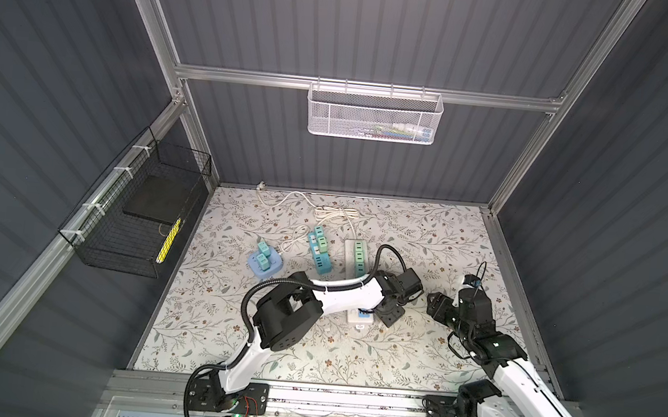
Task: Insert the plug
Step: 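Grasp the teal cube with the left gripper while the right gripper releases it, then regrasp the teal cube with the right gripper from the left gripper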
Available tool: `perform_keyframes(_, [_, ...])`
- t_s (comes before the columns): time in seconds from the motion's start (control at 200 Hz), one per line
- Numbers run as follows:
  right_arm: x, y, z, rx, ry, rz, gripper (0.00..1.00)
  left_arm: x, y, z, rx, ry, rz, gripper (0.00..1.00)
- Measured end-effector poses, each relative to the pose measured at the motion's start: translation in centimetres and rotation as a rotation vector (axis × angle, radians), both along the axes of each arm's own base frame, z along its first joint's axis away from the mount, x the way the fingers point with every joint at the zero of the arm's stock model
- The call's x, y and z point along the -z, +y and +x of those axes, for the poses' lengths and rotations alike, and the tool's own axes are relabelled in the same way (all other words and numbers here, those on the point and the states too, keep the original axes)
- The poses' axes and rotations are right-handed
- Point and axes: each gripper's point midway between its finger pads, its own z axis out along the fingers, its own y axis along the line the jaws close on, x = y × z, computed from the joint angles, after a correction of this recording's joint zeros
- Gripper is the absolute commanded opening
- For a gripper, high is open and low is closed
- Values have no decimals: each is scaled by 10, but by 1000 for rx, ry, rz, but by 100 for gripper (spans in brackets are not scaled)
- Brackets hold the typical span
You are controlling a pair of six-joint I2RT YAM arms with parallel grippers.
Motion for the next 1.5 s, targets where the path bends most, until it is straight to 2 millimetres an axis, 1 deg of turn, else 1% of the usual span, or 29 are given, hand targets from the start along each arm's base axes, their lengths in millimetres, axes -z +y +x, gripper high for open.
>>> perform_keyframes(0.165, [-2,0,0,-1,-7,3,68,11,0,0,9,7,15,45])
perform_keyframes(0.28, [-6,0,-1,-1,-24,8,68,10,-1,1,13,1,12,37])
perform_keyframes(0.335, [-8,0,-2,-2,-29,10,68,10,-1,2,11,-4,11,35])
perform_keyframes(0.48, [-7,0,-4,-8,-22,11,67,10,-3,3,14,-29,-23,27])
perform_keyframes(0.56, [-7,1,-7,-18,-17,15,67,9,0,2,24,-47,-52,23])
perform_keyframes(0.625, [-9,3,-8,-25,-22,22,65,6,6,-2,34,-66,-80,21])
perform_keyframes(0.695, [-12,4,-10,-36,-26,27,63,-3,14,-7,46,-95,-138,21])
perform_keyframes(0.755, [-15,6,-11,-48,-24,28,62,-19,19,-11,56,-131,-213,21])
perform_keyframes(0.936, [-32,23,-10,-133,-19,71,60,-86,19,-13,78,-293,-496,17])
perform_keyframes(1.011, [-40,30,-9,-172,-31,93,60,-108,20,-12,79,-352,-578,17])
perform_keyframes(1.081, [-47,37,-9,-208,-38,112,60,-122,26,-12,71,-403,-633,17])
perform_keyframes(1.176, [-56,47,-7,-255,-40,140,57,-133,38,-14,60,-447,-673,17])
perform_keyframes(1.281, [-62,60,-4,-306,-42,168,55,-138,50,-15,43,-480,-694,16])
perform_keyframes(1.361, [-62,72,-4,-351,-31,182,54,-139,62,-15,26,-501,-702,16])
perform_keyframes(1.496, [-64,101,-6,-453,-21,201,54,-135,78,-16,1,-520,-695,16])
